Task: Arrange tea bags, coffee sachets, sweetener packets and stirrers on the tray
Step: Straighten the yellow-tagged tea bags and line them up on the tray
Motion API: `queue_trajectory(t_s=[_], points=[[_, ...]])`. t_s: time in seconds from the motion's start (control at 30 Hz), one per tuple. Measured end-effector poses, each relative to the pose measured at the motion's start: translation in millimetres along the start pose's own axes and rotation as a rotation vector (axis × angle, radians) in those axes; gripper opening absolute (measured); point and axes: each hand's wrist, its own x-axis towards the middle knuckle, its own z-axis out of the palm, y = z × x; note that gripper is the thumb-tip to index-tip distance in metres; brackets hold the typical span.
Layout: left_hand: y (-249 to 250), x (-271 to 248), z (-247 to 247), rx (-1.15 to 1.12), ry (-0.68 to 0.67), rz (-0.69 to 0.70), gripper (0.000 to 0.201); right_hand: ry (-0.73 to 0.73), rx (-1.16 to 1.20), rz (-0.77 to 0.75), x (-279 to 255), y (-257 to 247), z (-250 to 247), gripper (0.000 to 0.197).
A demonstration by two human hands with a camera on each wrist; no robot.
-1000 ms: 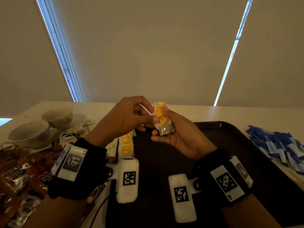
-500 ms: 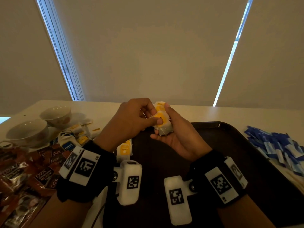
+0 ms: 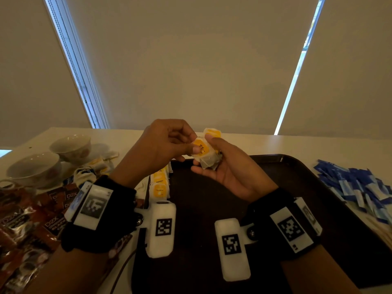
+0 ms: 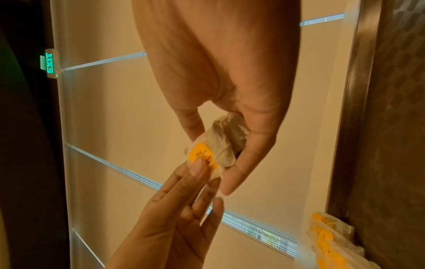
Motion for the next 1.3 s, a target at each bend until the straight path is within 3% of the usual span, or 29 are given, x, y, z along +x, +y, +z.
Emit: queue_trajectory(t_s=[0.23, 0.47, 0.6, 0.83, 1.03, 1.2, 1.3], points=[[16, -14, -24, 0.005, -0.055, -0.024, 0.012, 0.024, 0.123, -0.017, 2, -10, -14, 0.014], [-3, -34, -40, 0.352, -0.447, -0.208, 0.013, 0.053, 0.051, -0.017, 5, -14, -22, 0.017], [-32, -41, -34, 0.522, -0.58, -0.283, 0.013, 0.028, 0.019, 0.005, 5, -12, -22, 0.02], [-60, -35, -31, 0.752, -0.469, -0.231, 0.017, 0.022, -0.02, 0.018, 1, -15, -19, 0.019], [-68, -35, -26, 0.881, -0.463, -0.153, 0.027, 0.025, -0.043, 0.002, 0, -16, -20, 0.019], [-68, -40, -32, 0.797, -0.361, -0.09, 0.027, 0.037, -0.056, -0.009, 0, -18, -21, 0.016], [-68, -46, -29, 0.803, -0.409, -0.173, 0.029, 0.04, -0.057, -0.017, -1, -20, -22, 0.013]])
